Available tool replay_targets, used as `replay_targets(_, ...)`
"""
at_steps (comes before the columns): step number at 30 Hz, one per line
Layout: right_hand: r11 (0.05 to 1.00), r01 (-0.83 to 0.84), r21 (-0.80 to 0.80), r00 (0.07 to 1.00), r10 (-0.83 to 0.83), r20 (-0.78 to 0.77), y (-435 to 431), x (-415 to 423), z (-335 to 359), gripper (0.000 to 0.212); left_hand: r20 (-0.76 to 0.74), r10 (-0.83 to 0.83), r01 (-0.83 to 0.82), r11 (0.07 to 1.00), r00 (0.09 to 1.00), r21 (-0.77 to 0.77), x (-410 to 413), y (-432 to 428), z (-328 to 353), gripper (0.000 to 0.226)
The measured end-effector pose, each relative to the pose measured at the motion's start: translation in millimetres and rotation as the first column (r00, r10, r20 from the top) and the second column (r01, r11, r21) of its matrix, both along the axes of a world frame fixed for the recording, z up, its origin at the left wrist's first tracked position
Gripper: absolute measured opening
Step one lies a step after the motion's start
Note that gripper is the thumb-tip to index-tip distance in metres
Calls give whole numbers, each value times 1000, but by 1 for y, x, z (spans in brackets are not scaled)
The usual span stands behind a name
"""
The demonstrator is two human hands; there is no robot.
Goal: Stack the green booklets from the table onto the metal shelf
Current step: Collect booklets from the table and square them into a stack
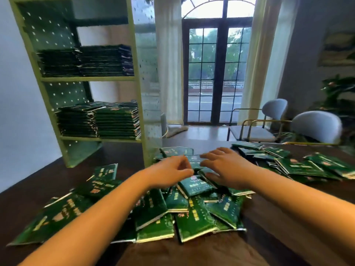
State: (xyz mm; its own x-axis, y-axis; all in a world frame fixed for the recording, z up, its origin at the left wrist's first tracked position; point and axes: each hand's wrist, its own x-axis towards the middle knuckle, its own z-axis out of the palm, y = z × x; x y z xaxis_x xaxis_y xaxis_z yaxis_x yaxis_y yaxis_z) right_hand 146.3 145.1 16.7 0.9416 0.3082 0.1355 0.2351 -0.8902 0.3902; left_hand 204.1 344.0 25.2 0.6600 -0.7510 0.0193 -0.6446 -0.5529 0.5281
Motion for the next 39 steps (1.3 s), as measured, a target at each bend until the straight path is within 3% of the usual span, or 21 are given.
replay_targets(6, 950, 182, 253, 971, -133, -200, -34, -20, -50, 61, 123, 173, -195, 962, 977, 192, -16, -46, -52, 52)
replay_targets(9, 899, 167, 404, 981, -111, -159, -47, -31, -66, 64, 120, 224, -250, 921, 967, 297, -18, -64, -57, 57)
replay_targets(13, 842, 101, 530, 995, -85, -54, -60, -41, -75, 86, 130, 233, -261, 927, 964, 271, -17, -82, -57, 64)
replay_targets(17, 761, 89, 643, 995, -92, -29, -84, -50, -87, 77, 131, 126, -163, 927, 983, 336, -21, -101, -52, 55)
replay_targets(20, 582, 94, 808, 993, -116, -32, -94, -56, -88, 49, 24, 37, -43, 940, 999, 339, -20, -113, -49, 49)
replay_targets(23, 537, 142, 831, 981, -189, -46, -107, -55, -89, 22, -55, 7, 10, 954, 998, 299, -18, -124, -51, 48)
replay_targets(25, 567, 221, 793, 968, -229, -106, -113, -57, -91, 44, -82, 19, 2, 971, 996, 240, -17, -127, -55, 47)
replay_targets(28, 525, 329, 785, 934, -305, -187, -118, -57, -89, 82, -66, 53, -42, 988, 996, 152, -15, -120, -62, 59)
replay_targets(32, 478, 305, 823, 924, -359, -134, -122, -56, -90, 95, 25, 105, -105, 994, 994, 16, -20, -116, -74, 75)
replay_targets(35, 349, 166, 922, 926, -377, -24, -119, -58, -86, 79, 43, 148, -143, 985, 988, -100, -22, -116, -78, 64)
replay_targets(39, 47, -43, 998, 900, -432, 59, -115, -62, -79, 64, 19, 162, -154, 963, 987, -222, -22, -116, -77, 30)
